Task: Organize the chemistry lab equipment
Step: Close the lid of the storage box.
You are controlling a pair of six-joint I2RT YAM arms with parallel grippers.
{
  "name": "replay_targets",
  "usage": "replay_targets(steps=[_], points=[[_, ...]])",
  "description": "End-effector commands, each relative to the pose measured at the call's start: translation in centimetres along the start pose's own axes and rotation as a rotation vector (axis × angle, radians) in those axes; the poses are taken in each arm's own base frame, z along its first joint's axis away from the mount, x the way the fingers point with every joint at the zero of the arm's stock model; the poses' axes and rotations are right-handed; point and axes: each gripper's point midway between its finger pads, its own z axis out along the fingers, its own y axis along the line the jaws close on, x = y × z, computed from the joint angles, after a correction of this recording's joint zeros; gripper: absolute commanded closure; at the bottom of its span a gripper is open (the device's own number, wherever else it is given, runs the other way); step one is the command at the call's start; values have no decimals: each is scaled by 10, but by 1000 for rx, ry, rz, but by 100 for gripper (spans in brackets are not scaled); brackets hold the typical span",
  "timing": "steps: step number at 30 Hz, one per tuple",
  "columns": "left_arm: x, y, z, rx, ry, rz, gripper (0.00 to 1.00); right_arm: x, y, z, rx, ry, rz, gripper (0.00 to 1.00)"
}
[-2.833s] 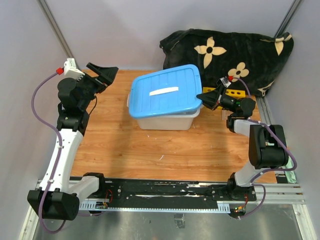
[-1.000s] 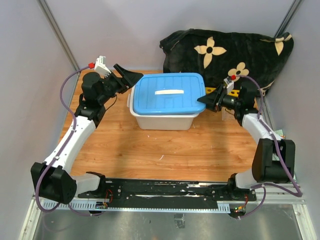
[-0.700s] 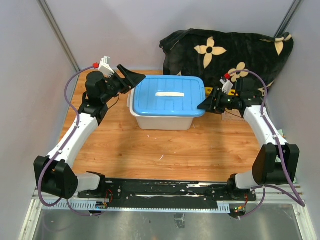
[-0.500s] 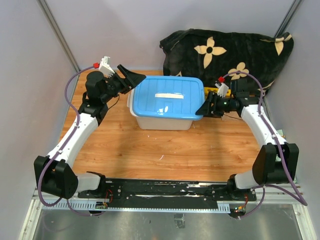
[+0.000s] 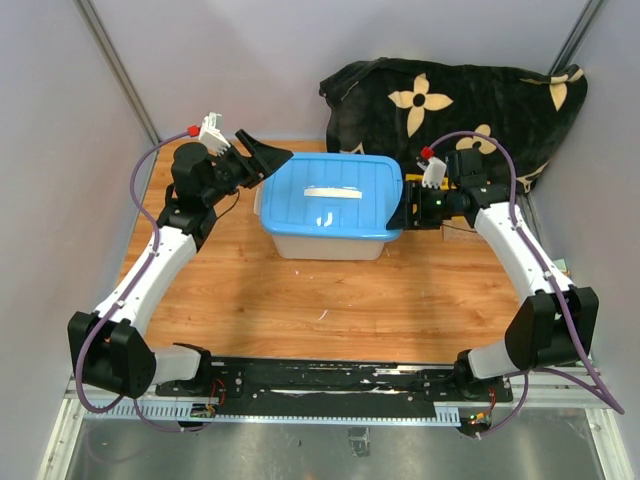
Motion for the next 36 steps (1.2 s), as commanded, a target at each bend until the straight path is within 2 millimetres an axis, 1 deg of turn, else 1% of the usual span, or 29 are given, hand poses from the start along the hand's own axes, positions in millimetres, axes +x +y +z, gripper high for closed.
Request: replay_targets(steps=[1, 3, 8, 12, 14, 19, 24, 28, 36], points=[[-1, -13, -6, 44, -7, 21, 25, -7, -4, -2, 69, -7, -64, 42], [0, -13, -6, 46, -2, 20, 25, -10, -5, -2, 75, -14, -68, 41], [1, -16, -7, 52, 7, 22, 25, -27, -2, -7, 105, -57, -97, 39], [4, -12, -7, 34, 17, 31, 25, -37, 0, -8, 115, -74, -121, 39], [7, -5, -6, 4, 22, 44, 26, -41, 0, -5, 116, -77, -127, 39], [7, 8, -11, -65, 12, 77, 26, -46, -7, 8, 116, -67, -118, 39], [5, 9, -14, -81, 10, 91, 26, -49, -10, 19, 109, -58, -109, 39], [7, 10, -14, -78, 19, 89, 26, -54, -9, 21, 109, -65, -116, 39], [11, 14, -8, -75, 38, 83, 27, -67, -5, 18, 120, -94, -147, 39]])
